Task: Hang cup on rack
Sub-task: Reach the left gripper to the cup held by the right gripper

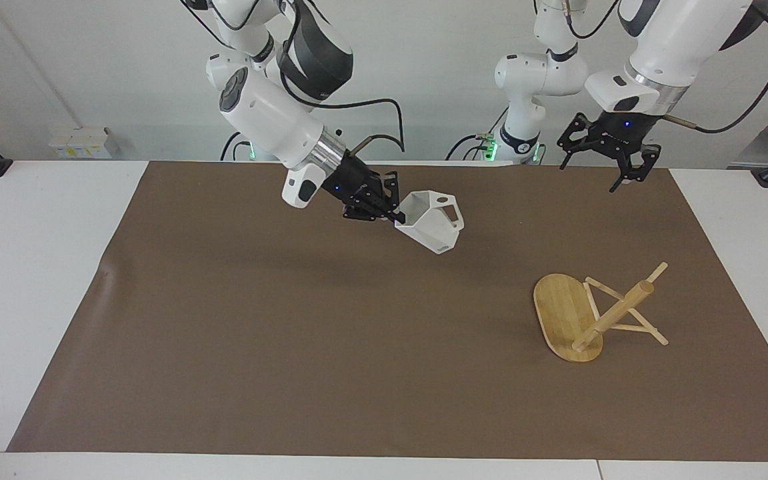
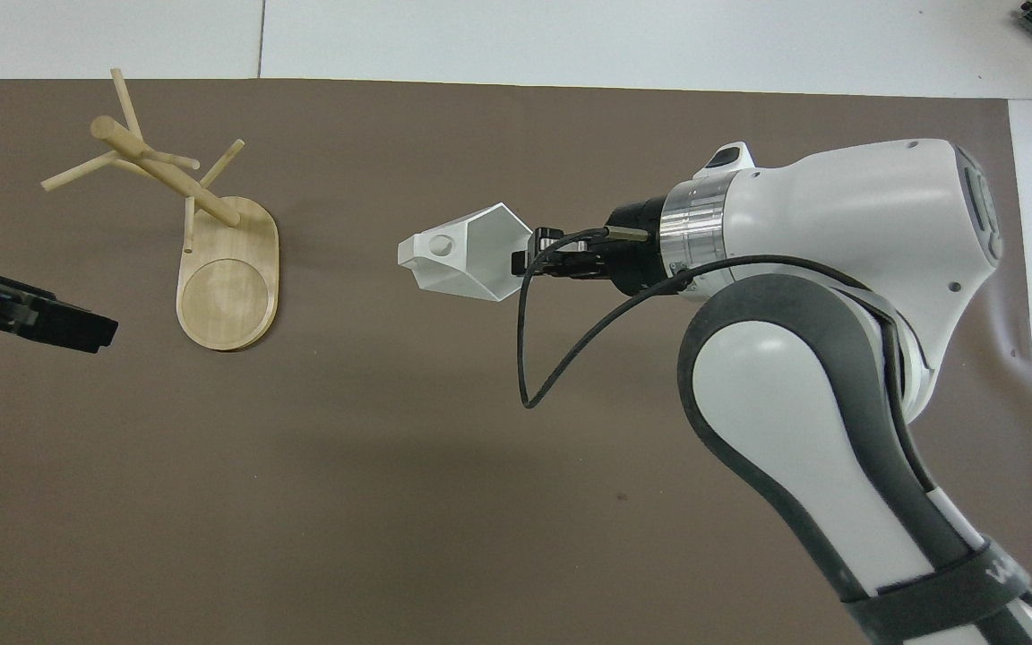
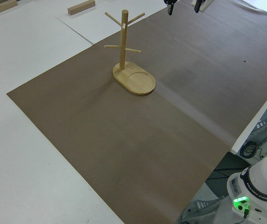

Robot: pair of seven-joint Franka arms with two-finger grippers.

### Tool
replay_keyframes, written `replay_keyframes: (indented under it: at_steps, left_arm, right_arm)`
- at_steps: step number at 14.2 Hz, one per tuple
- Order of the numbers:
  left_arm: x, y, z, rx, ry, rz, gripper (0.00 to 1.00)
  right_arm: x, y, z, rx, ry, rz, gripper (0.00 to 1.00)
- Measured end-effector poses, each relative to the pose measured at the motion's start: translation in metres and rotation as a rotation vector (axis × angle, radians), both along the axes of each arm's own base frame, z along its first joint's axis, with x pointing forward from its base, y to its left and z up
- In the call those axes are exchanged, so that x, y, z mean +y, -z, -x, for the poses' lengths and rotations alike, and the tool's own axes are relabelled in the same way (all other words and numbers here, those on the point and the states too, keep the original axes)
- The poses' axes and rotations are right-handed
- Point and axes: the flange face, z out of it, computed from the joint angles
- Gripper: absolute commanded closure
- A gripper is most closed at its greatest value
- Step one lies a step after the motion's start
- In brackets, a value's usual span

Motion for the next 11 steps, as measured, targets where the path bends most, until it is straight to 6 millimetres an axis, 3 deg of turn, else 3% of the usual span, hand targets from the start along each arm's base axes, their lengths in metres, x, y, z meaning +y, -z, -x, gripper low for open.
replay_keyframes:
  at_steps: [5, 8, 11]
  left_arm:
    - [0.003, 0.002, -0.006, -0.034, 0.073, 0.160, 0.00]
    - [0.016, 0.021, -0.008, -0.043, 0.191, 0.231, 0.00]
    - [0.009, 0.032, -0.011, -0.101, 0.341, 0.305, 0.00]
  right_arm:
    - [0.009, -0.002, -0.004, -0.015, -0.003, -0.008, 1.00]
    - [0.010, -0.002, -0.004, -0.016, -0.003, -0.009, 1.00]
    - [0.009, -0.003, -0.005, -0.018, -0.003, -0.009, 1.00]
